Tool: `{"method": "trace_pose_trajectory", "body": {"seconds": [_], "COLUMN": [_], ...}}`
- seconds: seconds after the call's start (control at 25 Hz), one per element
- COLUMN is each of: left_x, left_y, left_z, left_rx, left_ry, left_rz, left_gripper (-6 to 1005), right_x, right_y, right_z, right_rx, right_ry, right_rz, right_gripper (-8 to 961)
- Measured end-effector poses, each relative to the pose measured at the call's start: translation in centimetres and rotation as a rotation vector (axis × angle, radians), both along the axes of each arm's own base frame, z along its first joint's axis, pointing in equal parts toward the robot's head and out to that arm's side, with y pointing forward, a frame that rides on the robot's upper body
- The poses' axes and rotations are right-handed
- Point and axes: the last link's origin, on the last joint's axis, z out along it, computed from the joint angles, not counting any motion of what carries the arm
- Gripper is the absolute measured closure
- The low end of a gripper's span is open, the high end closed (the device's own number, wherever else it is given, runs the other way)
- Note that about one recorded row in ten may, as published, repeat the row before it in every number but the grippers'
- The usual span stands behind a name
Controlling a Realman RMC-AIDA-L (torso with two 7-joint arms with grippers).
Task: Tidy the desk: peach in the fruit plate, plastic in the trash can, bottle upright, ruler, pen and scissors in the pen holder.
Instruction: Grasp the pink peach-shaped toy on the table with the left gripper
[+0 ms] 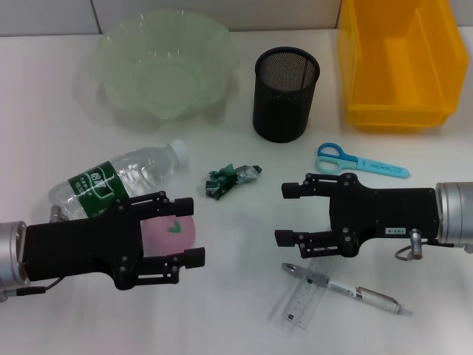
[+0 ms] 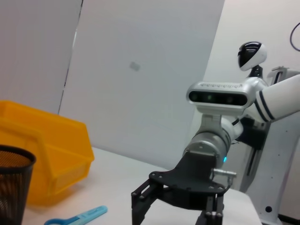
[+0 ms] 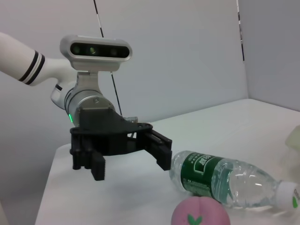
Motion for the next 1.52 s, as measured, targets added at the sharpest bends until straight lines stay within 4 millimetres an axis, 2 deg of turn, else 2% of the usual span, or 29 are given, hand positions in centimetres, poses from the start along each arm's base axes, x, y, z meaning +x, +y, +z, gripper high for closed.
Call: {"method": "trace_pose_trajectory", "body": {"seconds": [0.32,0.72,1.0,1.24,1.52], "left_x": [0.9,2.6,3.4,3.9,4.7], "left_y": [0.5,3.1,4.4,5.7,6.5], "left_z": [0.2,1.2,1.3,2.2,2.7], "left_rx": [0.010,0.040,-0.010,-0.027,-0.059], "left_ry": [-0.013,-0.016,0.073,0.180,0.285], "left_rz": [-0.044,-0.034,-0.036,-0.020,-0.033], "left_gripper": [216,215,215,215,216], "right_x": [0.0,0.2,0.3,0.3,0.3], "right_y": [0.1,0.0,0.0,0.0,0.0], "right_z": [0.1,0.4,0.4,0.3,0.4], "right_rx": [0.007,0.021,0.025,0.025,0.027], "right_ry": [-0.001,-0.008,-0.007,-0.007,-0.008], "right_rz": [0.001,0.005,0.006,0.009,0.010], "right_gripper": [168,167,168,167,167]}}
